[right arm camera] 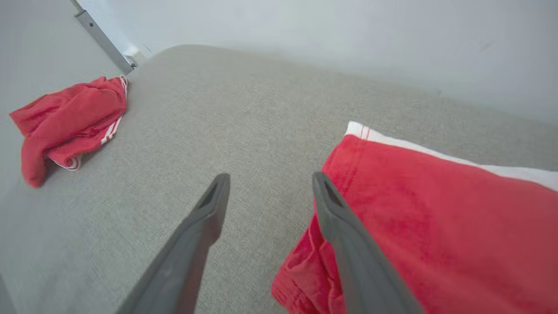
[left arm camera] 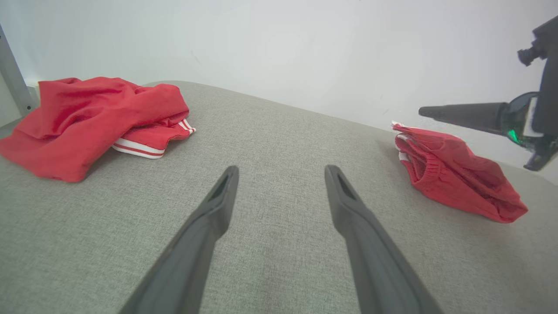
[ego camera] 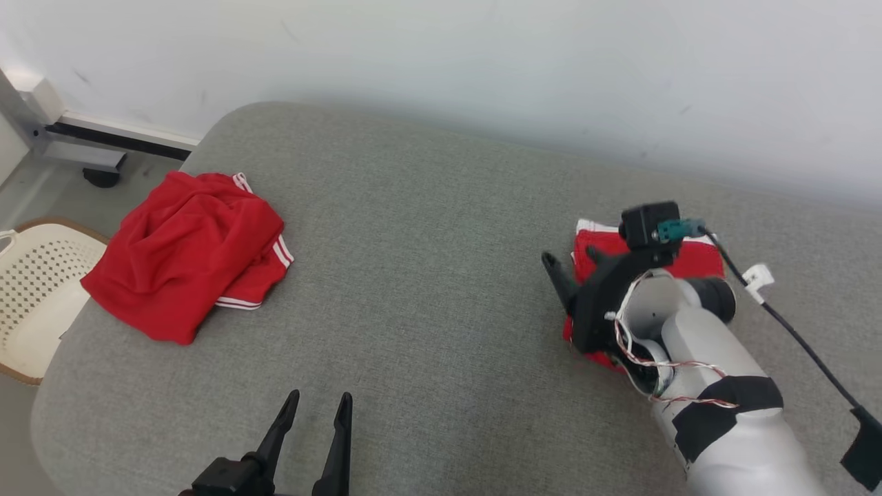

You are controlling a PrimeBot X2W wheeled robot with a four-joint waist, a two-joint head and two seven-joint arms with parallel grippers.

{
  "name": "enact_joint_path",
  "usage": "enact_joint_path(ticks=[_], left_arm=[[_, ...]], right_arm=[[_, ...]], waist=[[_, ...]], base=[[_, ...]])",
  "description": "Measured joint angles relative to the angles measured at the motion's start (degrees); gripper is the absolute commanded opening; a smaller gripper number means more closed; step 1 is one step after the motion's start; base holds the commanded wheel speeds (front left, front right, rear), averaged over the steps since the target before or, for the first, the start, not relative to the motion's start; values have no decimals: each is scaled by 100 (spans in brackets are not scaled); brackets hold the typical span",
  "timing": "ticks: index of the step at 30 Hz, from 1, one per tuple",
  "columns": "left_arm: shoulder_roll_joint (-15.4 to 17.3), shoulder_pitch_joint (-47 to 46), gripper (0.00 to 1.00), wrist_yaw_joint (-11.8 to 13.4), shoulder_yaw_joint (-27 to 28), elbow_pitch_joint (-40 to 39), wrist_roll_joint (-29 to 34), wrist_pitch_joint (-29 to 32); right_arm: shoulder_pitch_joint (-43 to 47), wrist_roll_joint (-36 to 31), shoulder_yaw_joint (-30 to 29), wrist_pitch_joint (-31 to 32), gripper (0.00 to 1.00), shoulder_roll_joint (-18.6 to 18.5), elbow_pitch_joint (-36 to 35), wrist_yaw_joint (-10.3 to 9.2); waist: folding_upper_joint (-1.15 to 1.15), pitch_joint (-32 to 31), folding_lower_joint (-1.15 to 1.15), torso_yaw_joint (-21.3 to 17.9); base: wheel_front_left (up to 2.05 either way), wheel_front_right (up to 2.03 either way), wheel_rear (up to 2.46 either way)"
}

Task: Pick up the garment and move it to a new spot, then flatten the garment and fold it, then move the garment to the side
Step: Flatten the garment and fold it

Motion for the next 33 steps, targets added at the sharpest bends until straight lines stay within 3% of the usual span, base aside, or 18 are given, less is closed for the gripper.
enact_joint_path(ticks=[8, 15, 16, 17, 18, 27, 33], left_arm=[[5, -2, 100, 47, 12, -22, -4, -48], [-20, -50, 100, 42, -43, -18, -9, -51], [-26, -66, 100, 37, -46, 0, -12, -58], [-26, -95, 100, 18, -46, 23, -21, -67], [-30, -133, 100, -4, -46, 40, -30, -69], [-96, -272, 100, -78, -77, 208, -34, -126], [-120, -279, 100, -98, -79, 276, -34, -149]], right_arm=[[822, -189, -717, 468, 100, -437, -2060, -1], [1701, -980, -1014, 780, 100, -578, -2932, -1], [1763, -1081, -996, 753, 80, -577, -2959, 0], [1796, -1195, -957, 713, 31, -570, -2956, 0], [1808, -1261, -912, 647, 0, -557, -2940, -1], [1480, -1702, -365, -37, 0, -377, -1806, 0], [1341, -1635, 87, -271, 0, -163, -1200, 0]], waist=[[0, 11, 0, -241], [0, 124, 0, -353], [0, 146, 0, -362], [0, 169, 0, -369], [0, 193, 0, -375], [0, 309, 1, -321], [0, 288, 1, -227]], base=[[0, 0, 0], [0, 0, 0], [0, 0, 0], [0, 0, 0], [0, 0, 0], [0, 0, 0], [0, 0, 0]])
